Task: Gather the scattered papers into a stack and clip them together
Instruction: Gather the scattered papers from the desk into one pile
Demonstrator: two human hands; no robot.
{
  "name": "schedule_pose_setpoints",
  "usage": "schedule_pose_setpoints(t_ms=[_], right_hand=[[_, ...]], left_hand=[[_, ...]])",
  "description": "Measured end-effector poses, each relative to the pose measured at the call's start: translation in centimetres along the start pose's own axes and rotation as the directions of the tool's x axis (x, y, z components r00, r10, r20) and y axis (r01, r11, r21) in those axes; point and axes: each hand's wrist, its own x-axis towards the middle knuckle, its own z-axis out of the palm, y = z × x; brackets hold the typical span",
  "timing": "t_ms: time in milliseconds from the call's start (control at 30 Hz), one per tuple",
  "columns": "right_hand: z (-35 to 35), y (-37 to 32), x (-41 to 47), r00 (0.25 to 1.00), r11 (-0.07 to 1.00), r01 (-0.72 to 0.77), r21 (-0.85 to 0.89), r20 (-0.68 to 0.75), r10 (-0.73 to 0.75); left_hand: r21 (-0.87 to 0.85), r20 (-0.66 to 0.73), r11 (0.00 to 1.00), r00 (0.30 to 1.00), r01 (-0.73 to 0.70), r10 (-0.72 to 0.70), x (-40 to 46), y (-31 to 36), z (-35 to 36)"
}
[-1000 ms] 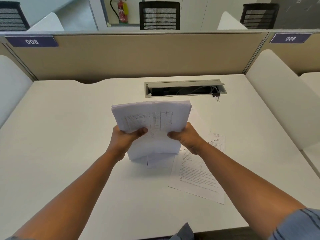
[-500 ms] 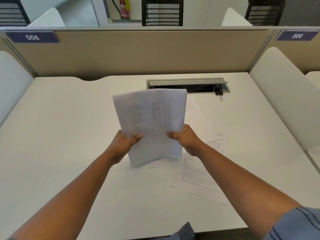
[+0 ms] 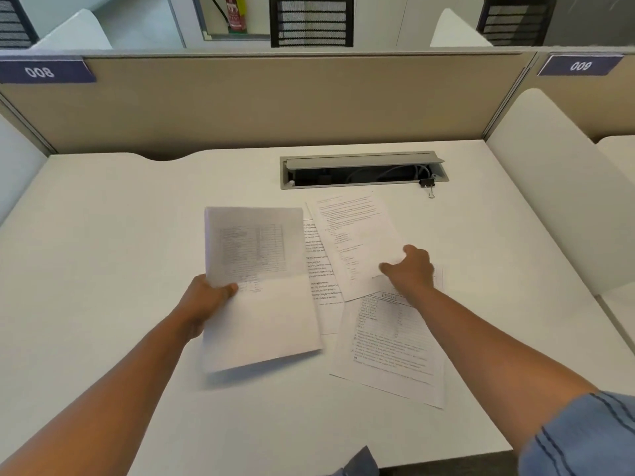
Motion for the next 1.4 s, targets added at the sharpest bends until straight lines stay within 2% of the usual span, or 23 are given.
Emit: schedule_pose_setpoints(t_ms=[100, 333, 533, 733, 867, 1067, 1233, 1400], right_hand=[[-0.4, 0.5, 1.4, 0.998, 0.988, -0.066, -0.142, -0.021, 0.064], [-0.8, 0.9, 2.9, 0.997, 0.954, -0.048, -0.296, 0.045, 0.064], [-0.8, 1.6, 3.9, 0.995, 0.983, -0.029, -0.180, 0.087, 0.046], [-0.4, 0.9, 2.8, 0.997, 0.991, 0.018, 0.132, -0.082, -0.007], [-1.1, 0.7, 1.2, 1.000, 0.976, -0.026, 0.218, -0.010, 0.029], [-1.8, 1.4, -0.4, 0.980, 0.970, -0.090, 0.224, 0.193, 0.047], [-3.4, 1.6, -2.6, 0.979, 0.957, -0.145, 0.253, 0.178, 0.101], [-4.7, 3.7, -5.4, 0.956, 0.969, -0.221, 0.111, 0.223, 0.192]], left_hand=[[0.003, -0.016, 0.998, 0.998, 0.060, -0.060, 0.5, -0.9, -0.3], [0.016, -0.041, 0.989, 0.988, 0.149, -0.148, 1.1, -2.1, 0.1], [0.020, -0.038, 0.986, 0.986, 0.163, -0.162, 1.5, -2.2, 0.5], [0.049, -0.030, 0.987, 0.988, 0.154, -0.153, 1.9, -2.4, 0.5], [0.050, -0.007, 0.986, 0.987, 0.161, -0.160, 2.1, -2.2, 0.5], [-0.028, 0.042, 0.989, 0.988, 0.148, -0.146, 1.4, -2.0, 0.9], [-0.191, 0.135, 0.973, 0.985, 0.128, -0.103, -0.1, -1.6, 2.8], [-0.233, 0.201, 0.968, 0.978, 0.097, -0.050, -0.7, -0.4, 4.2]])
